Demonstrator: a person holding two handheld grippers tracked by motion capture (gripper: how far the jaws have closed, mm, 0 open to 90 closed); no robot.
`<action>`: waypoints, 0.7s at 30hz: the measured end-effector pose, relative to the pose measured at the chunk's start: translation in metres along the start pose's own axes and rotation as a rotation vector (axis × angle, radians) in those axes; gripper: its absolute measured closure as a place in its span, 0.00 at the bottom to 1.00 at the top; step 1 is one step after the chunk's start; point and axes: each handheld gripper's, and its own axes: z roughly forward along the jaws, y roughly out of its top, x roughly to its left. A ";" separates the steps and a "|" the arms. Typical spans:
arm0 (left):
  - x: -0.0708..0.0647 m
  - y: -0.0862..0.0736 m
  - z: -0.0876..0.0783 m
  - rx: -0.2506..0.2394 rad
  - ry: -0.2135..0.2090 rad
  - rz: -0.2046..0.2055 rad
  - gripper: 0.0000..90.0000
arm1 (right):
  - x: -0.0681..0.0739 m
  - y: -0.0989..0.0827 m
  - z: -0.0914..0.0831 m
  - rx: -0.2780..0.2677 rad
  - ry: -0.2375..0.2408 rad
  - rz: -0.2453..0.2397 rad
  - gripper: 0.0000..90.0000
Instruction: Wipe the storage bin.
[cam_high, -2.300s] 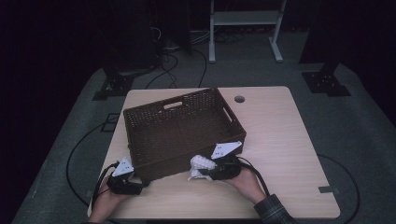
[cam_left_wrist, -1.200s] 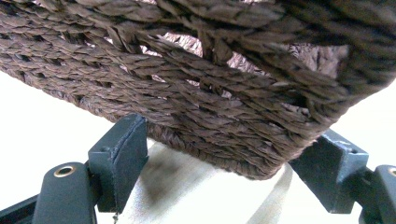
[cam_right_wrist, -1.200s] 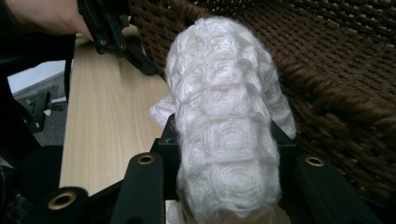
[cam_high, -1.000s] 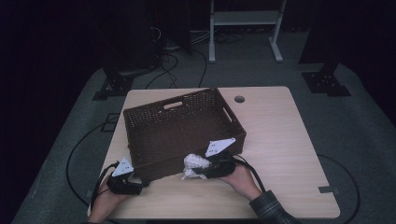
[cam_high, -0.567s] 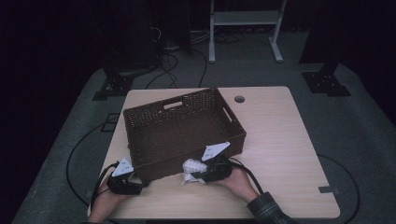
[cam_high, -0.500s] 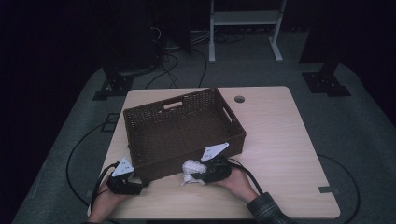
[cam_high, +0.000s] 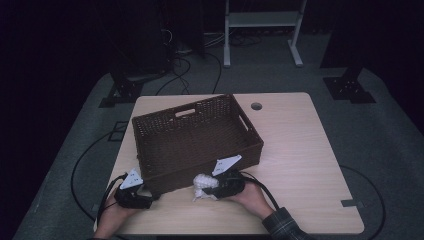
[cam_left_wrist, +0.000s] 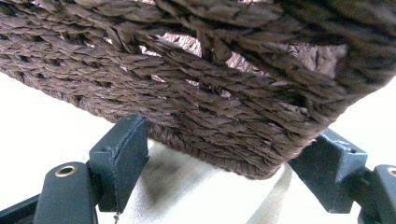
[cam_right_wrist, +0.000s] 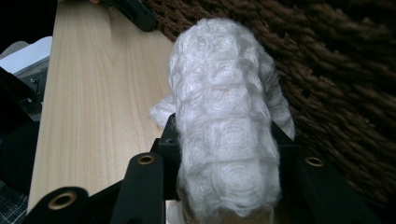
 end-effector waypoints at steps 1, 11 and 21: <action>0.000 0.000 0.000 0.000 0.000 0.000 0.24 | 0.001 0.002 -0.001 -0.002 -0.002 -0.005 0.67; 0.000 0.000 0.000 0.000 0.000 0.001 0.24 | 0.006 0.018 -0.019 -0.077 -0.006 -0.029 0.67; 0.000 0.000 0.000 0.000 0.000 0.000 0.24 | 0.011 0.033 -0.031 -0.118 -0.008 -0.056 0.67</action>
